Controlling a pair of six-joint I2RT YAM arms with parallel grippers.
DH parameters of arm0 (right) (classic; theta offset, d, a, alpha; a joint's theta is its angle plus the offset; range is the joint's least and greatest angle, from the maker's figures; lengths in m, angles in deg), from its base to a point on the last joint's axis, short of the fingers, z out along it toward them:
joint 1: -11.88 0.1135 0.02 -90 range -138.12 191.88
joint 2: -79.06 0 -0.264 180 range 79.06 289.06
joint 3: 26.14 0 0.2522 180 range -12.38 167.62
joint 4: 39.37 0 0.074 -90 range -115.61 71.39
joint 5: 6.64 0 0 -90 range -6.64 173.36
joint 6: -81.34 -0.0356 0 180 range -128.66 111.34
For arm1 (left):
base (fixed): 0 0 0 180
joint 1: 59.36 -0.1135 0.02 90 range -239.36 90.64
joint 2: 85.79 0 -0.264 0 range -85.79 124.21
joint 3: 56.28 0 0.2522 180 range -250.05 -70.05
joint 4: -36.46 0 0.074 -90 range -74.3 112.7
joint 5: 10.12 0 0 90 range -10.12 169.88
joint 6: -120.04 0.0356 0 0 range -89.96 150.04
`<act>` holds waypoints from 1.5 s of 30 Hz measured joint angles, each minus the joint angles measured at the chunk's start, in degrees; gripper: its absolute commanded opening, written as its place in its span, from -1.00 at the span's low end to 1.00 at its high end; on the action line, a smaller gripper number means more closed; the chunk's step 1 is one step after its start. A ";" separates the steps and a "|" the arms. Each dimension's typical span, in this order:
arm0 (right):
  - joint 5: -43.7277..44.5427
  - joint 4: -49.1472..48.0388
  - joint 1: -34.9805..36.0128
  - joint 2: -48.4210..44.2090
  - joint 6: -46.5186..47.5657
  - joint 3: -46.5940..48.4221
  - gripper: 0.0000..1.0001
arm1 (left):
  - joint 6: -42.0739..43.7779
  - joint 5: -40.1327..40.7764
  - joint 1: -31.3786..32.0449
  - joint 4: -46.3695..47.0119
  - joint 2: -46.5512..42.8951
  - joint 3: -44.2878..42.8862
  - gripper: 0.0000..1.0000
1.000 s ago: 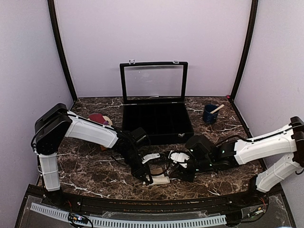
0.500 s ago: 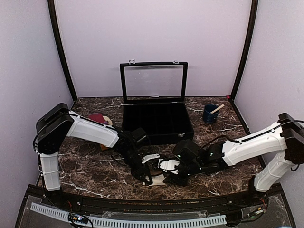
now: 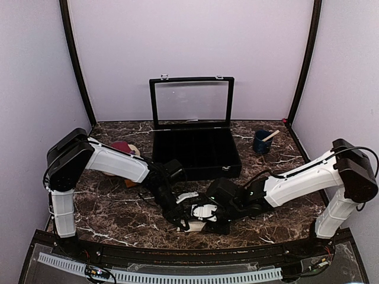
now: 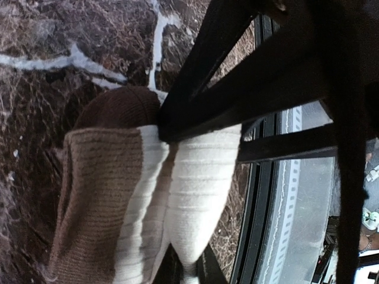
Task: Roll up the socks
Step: Roll the sock at the center of the board.
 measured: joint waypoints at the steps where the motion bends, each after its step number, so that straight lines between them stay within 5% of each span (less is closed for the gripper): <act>1: -0.11 0.15 0.00 0.44 0.07 0.26 -0.34 | 0.09 -0.26 -0.09 -0.33 0.07 -0.02 -1.00; 10: -1.11 0.02 0.07 1.40 0.87 0.79 -0.70 | 0.59 -1.01 -0.39 -0.85 0.31 -0.02 -1.00; 18: -1.42 0.17 0.07 1.40 0.74 0.94 -0.99 | -0.02 -0.83 -0.57 -0.83 0.37 -0.02 -0.70; 26: -3.52 0.13 -0.09 2.36 -0.94 1.53 -1.00 | -3.98 0.90 -0.96 1.55 -2.08 2.36 -0.35; 45: -12.41 -1.36 -5.31 5.51 -7.08 3.67 -1.00 | -12.44 14.78 -1.44 12.85 -13.62 15.06 -0.25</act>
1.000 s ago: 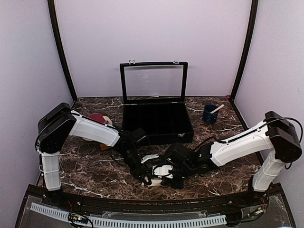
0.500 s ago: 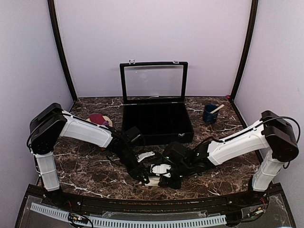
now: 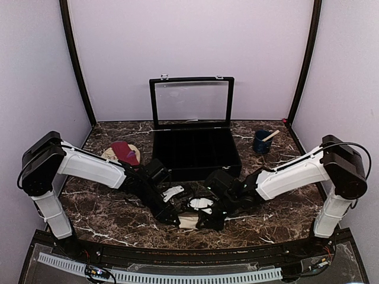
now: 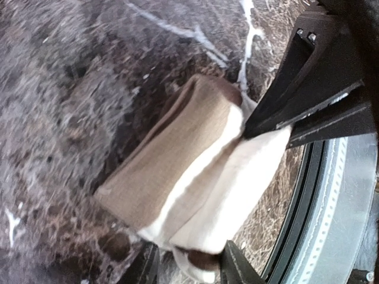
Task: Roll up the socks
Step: Roll the sock at the center of the board.
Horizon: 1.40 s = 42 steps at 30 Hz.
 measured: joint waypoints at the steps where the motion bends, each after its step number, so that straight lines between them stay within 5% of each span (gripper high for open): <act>1: -0.52 -0.04 -0.22 0.15 -0.13 0.02 -1.00 | -0.28 0.46 -0.09 0.26 -0.37 0.39 -0.25; 27: -8.76 2.56 -4.13 3.48 -2.64 3.04 -1.00 | -6.01 18.91 -1.75 4.24 -18.12 12.13 -0.16; 42: -21.86 9.25 -9.27 10.14 -5.35 9.35 -1.00 | -4.24 35.26 14.12 7.56 -23.98 13.86 -0.15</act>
